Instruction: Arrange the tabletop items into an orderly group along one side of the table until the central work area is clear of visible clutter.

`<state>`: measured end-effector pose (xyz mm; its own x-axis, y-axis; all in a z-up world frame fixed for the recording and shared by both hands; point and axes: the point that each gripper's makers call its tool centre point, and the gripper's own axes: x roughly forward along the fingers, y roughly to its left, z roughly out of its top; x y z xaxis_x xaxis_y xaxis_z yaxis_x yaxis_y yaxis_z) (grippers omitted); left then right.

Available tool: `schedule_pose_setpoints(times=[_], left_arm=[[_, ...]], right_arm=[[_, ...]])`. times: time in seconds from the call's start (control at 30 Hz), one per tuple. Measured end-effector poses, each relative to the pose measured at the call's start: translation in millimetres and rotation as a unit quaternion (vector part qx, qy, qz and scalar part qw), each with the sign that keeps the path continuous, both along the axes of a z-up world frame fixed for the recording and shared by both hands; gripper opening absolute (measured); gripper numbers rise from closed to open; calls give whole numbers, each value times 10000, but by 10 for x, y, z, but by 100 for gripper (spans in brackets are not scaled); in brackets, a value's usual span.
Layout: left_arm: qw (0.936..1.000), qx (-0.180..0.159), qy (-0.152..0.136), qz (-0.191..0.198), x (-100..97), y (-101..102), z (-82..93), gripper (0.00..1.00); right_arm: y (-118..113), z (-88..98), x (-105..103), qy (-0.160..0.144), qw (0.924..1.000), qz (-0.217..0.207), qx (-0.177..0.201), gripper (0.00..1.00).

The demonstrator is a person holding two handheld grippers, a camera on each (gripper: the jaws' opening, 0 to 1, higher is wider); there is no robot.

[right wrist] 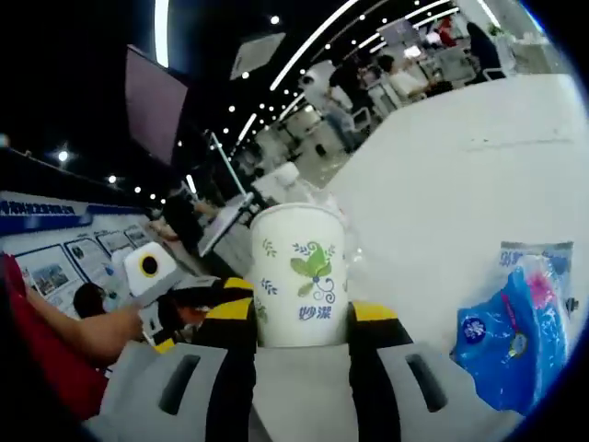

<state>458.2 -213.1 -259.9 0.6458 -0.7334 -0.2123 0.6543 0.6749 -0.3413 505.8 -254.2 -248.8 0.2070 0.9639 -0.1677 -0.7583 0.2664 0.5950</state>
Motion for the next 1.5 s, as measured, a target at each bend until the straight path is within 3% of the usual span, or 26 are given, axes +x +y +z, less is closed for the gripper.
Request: schedule_pose_setpoints(times=[0.07,0.17,0.27,0.3,0.37,0.5,0.6,0.8,0.97,1.1,1.5], left_arm=[[9994,-308,-44,133,34,38,126,67],[9971,-685,-207,256,68,85,351,67],[9943,-971,-347,267,76,92,564,68],[9931,-1076,-393,260,71,88,650,69],[9900,-1298,-502,209,52,65,811,69],[9858,-1556,-626,97,32,54,999,68],[9813,-1792,-699,6,-13,-66,1142,68],[9795,-1863,-741,-168,-69,-235,1230,62],[9788,-1888,-760,-227,-94,-285,1253,57],[9769,-1992,-700,-323,-117,-304,1273,47],[9764,-2007,-649,-472,-115,-374,1295,49]], right_arm=[[-6,145,-50,-63,9995,73,288,39],[-4,364,-129,-561,9964,248,580,39],[8,468,-211,-906,9920,434,764,39],[17,504,-272,-1158,9882,585,810,39],[34,572,-352,-1386,9831,725,952,39],[84,760,-533,-1611,9728,968,1353,39],[126,851,-661,-1700,9658,1143,1587,39],[152,907,-753,-1779,9601,1291,1728,39],[134,888,-761,-1827,9604,1296,1657,39],[115,887,-752,-1861,9606,1272,1626,39],[128,897,-805,-1914,9582,1398,1603,39]])
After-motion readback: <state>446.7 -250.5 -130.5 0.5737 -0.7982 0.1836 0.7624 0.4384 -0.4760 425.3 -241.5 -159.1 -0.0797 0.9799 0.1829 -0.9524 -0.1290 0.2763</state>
